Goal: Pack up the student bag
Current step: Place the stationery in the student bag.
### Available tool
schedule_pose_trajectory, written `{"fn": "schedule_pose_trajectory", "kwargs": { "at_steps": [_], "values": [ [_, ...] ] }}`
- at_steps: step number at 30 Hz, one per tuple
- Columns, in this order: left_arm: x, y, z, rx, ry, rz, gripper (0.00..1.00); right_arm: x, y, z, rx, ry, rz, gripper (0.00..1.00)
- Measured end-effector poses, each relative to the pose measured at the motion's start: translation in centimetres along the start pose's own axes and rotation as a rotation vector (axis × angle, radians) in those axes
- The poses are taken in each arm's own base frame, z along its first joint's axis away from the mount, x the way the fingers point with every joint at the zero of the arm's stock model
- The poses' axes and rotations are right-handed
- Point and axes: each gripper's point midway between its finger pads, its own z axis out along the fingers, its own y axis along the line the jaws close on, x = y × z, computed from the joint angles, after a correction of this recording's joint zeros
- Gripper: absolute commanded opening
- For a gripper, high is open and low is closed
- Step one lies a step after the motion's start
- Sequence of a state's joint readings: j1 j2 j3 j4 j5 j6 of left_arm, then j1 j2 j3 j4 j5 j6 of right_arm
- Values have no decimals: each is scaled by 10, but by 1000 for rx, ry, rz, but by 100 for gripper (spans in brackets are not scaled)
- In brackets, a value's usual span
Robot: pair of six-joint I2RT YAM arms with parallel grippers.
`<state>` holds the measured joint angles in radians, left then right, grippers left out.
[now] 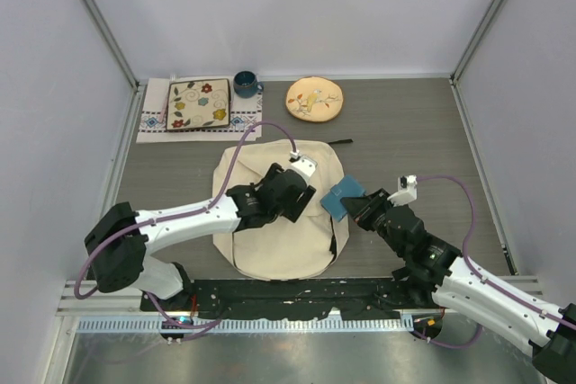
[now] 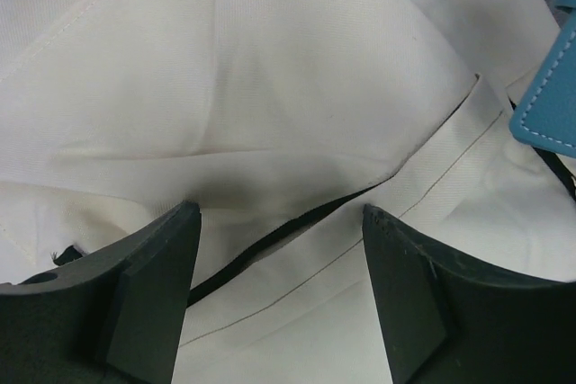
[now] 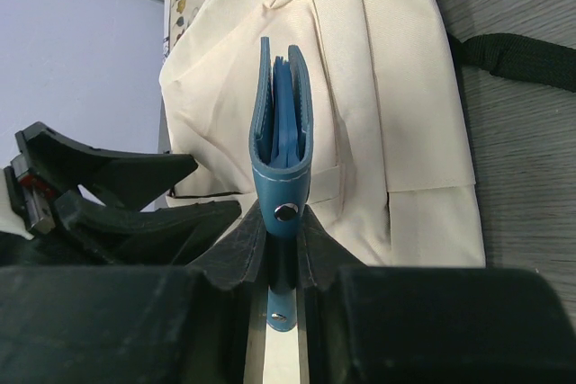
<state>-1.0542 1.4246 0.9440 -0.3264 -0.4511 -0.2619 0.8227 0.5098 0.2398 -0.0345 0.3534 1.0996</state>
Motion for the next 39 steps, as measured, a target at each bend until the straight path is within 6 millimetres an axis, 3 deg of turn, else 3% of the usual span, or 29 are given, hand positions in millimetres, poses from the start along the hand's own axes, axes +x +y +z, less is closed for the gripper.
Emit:
{"fn": "schedule_pose_trajectory", "kwargs": {
  "at_steps": [5, 14, 19, 26, 33, 39],
  "values": [
    [1, 9, 8, -14, 21, -24, 78, 0, -1, -1, -2, -2, 3, 2],
    [-24, 38, 13, -28, -5, -51, 85, 0, -2, -2, 2, -3, 3, 2],
    [-19, 50, 17, -44, 20, 15, 84, 1, -4, -2, 7, 0, 0, 2],
    [-13, 48, 14, -13, 48, 57, 87, 1, -5, -2, 9, 1, 0, 3],
    [-31, 47, -7, 29, -28, 30, 89, 3, -7, -1, 15, 4, 1, 3],
    [-7, 47, 7, -12, 40, 103, 89, 5, -10, 0, 25, 11, 1, 3]
  ]
}}
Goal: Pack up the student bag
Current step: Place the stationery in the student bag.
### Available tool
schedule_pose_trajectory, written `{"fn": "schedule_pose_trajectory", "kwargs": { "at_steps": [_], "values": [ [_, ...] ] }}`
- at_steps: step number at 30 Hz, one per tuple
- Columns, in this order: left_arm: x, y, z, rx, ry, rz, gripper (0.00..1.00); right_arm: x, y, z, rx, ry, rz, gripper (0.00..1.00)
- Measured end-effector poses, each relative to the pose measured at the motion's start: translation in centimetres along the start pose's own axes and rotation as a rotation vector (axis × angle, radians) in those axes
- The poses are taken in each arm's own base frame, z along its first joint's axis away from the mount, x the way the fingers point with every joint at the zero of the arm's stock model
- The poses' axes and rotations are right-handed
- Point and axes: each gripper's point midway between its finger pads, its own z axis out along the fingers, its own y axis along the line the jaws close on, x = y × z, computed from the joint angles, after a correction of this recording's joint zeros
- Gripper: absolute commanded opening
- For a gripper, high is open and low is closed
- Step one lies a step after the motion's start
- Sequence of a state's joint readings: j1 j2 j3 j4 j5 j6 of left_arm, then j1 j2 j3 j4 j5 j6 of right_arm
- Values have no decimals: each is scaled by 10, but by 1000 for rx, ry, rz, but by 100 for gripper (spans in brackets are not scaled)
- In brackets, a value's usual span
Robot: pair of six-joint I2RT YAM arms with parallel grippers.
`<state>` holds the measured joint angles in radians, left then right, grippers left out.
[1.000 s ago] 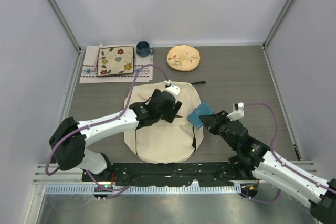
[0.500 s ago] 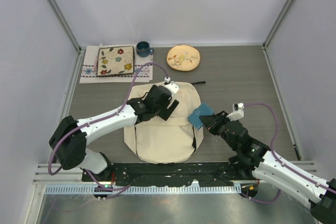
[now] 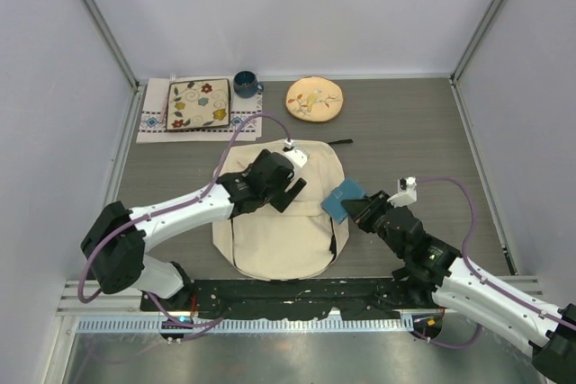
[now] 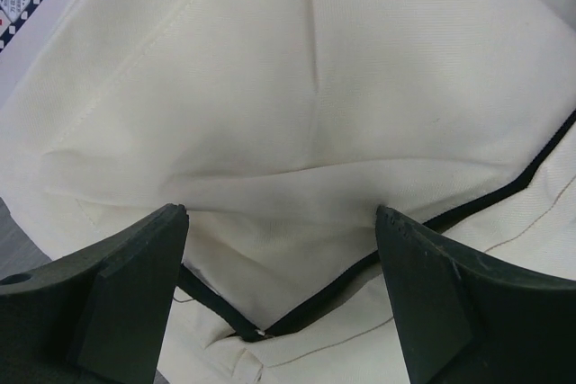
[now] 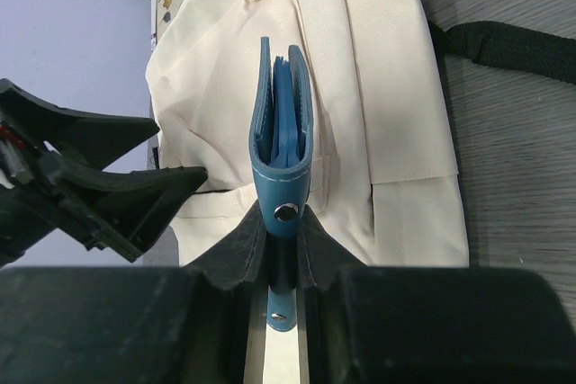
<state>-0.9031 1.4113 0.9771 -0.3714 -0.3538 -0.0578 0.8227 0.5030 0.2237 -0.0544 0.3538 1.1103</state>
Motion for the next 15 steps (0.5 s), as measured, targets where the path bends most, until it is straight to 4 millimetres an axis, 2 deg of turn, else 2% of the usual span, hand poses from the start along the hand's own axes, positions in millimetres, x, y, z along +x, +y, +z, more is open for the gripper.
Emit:
{"fn": "schedule_pose_trajectory", "kwargs": {
  "at_steps": [4, 15],
  "values": [
    [11, 0, 9, -25, 39, 47, 88, 1, -1, 0, 3, 2, 2, 3],
    [12, -13, 4, -20, 24, 126, 88, 1, -1, 0, 1, 0, 14, 5]
  ]
}}
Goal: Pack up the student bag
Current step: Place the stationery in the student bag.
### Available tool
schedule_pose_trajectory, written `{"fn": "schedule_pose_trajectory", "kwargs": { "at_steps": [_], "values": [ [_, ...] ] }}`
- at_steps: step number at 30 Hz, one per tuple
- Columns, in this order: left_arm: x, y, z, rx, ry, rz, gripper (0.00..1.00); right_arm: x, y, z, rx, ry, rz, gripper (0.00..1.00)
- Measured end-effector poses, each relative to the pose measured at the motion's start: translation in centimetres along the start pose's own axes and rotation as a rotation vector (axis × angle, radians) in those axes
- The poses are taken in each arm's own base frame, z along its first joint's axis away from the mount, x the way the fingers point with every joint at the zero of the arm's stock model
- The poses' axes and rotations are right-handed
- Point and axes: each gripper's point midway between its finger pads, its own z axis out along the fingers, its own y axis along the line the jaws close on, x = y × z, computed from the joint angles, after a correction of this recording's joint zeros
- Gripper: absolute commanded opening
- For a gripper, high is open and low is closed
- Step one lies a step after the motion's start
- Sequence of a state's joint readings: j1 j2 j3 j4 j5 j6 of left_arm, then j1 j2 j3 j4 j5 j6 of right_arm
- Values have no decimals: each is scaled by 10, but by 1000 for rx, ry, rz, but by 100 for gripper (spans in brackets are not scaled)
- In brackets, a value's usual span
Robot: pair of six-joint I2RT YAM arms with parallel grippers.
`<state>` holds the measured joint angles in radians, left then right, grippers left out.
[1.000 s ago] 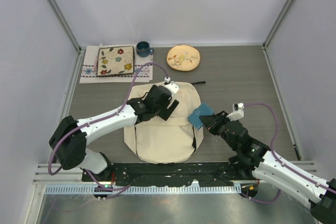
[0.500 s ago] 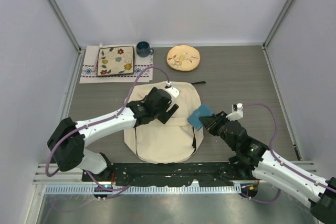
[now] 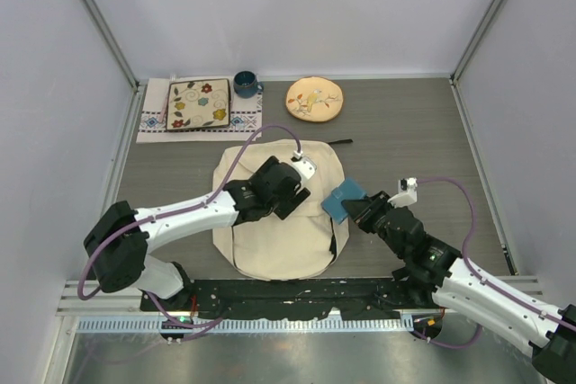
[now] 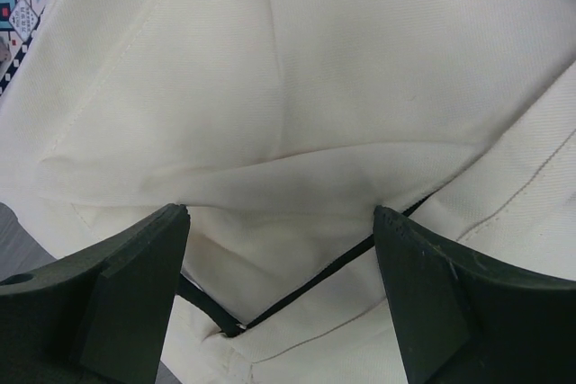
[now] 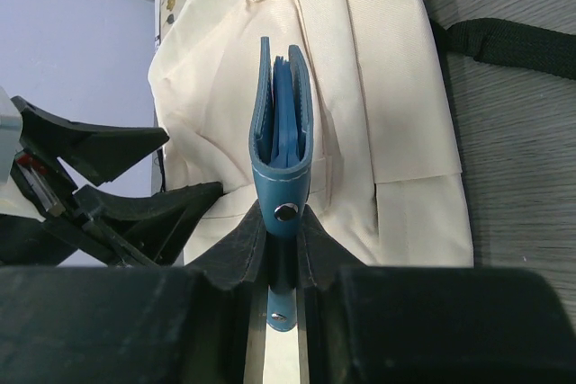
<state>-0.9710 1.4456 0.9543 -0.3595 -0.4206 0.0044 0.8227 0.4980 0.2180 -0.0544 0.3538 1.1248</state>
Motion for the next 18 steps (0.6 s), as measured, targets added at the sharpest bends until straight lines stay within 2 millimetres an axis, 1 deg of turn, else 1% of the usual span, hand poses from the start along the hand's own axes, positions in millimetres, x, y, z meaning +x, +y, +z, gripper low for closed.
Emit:
{"fn": "schedule_pose_trajectory", "kwargs": {
  "at_steps": [9, 15, 18],
  "values": [
    [2, -16, -9, 8, -15, 19, 87, 2, -1, 2, 7, 5, -2, 5],
    [4, -15, -7, -9, -8, 6, 87, 1, 2, 3, -3, 1, 4, 5],
    [2, -15, -4, -25, -8, 2, 84, 1, 2, 3, -6, 1, 5, 5]
  ]
}}
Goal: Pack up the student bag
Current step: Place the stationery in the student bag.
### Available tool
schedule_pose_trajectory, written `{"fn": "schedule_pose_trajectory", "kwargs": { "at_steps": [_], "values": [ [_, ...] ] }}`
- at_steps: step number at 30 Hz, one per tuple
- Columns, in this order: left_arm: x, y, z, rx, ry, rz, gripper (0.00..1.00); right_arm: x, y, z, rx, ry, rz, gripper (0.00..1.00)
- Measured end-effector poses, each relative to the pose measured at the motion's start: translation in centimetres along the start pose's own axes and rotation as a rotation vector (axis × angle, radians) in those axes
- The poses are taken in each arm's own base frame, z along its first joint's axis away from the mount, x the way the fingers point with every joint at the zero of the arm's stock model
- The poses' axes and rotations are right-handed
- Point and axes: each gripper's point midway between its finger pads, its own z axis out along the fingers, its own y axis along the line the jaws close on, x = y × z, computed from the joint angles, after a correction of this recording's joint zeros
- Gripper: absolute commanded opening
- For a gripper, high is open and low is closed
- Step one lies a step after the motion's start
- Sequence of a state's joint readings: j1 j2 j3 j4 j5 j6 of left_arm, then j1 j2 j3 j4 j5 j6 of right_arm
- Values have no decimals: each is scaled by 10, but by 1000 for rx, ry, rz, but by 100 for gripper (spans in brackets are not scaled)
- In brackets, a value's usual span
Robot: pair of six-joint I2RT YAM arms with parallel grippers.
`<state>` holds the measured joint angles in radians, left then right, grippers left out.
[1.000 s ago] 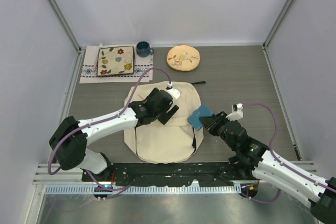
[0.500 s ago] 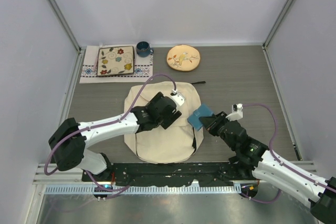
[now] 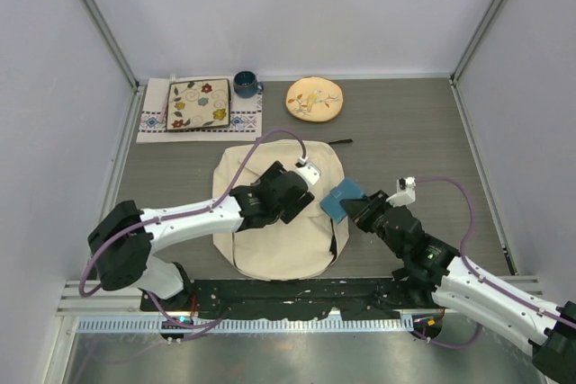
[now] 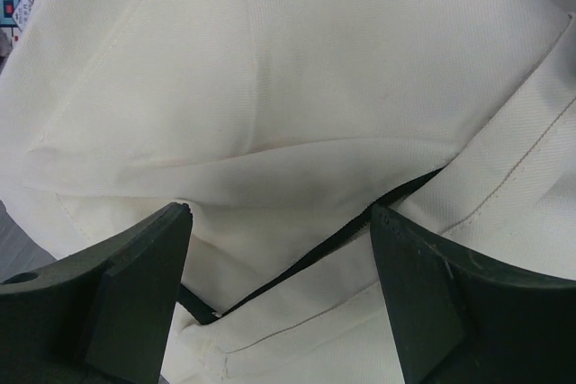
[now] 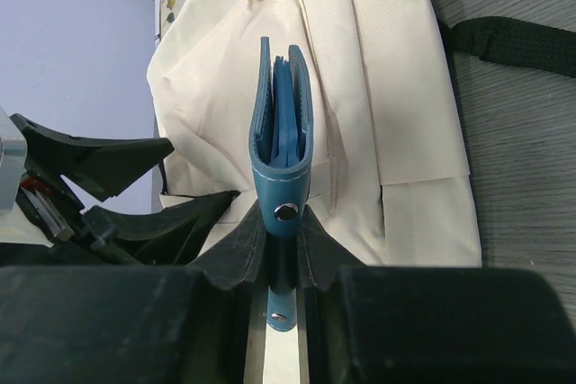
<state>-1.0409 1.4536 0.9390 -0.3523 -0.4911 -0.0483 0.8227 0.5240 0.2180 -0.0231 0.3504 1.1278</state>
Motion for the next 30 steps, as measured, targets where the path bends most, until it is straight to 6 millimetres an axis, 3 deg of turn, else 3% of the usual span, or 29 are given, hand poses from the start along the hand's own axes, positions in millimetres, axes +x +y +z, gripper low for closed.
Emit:
{"fn": "schedule_pose_trajectory", "kwargs": {
  "at_steps": [6, 7, 9, 10, 13, 18, 25, 30],
  "values": [
    [-5, -1, 10, -40, -10, -8, 60, 0, 0, 0, -1, 1, 0, 5],
    [-6, -1, 11, -44, -13, -8, 50, 0, 0, 0, -1, 1, 0, 5],
    [-8, -2, 15, -56, -20, -18, 42, 0, 0, 0, -1, 1, 0, 5],
    [-7, -2, 17, -61, -19, -18, 30, 0, 0, 0, -1, 1, 0, 5],
    [-7, -1, 19, -78, -17, -21, 16, 0, 1, 0, -3, 0, 1, 5],
    [-3, 2, 20, -85, -2, -21, 0, -1, 2, -1, -10, -4, 4, 4],
    [-2, 3, 7, -46, 28, -30, 0, 2, 4, -2, -21, 16, 1, 1],
    [-23, 5, -9, -22, 42, -71, 0, 8, 17, -5, -76, 59, 10, 1]
  ]
}}
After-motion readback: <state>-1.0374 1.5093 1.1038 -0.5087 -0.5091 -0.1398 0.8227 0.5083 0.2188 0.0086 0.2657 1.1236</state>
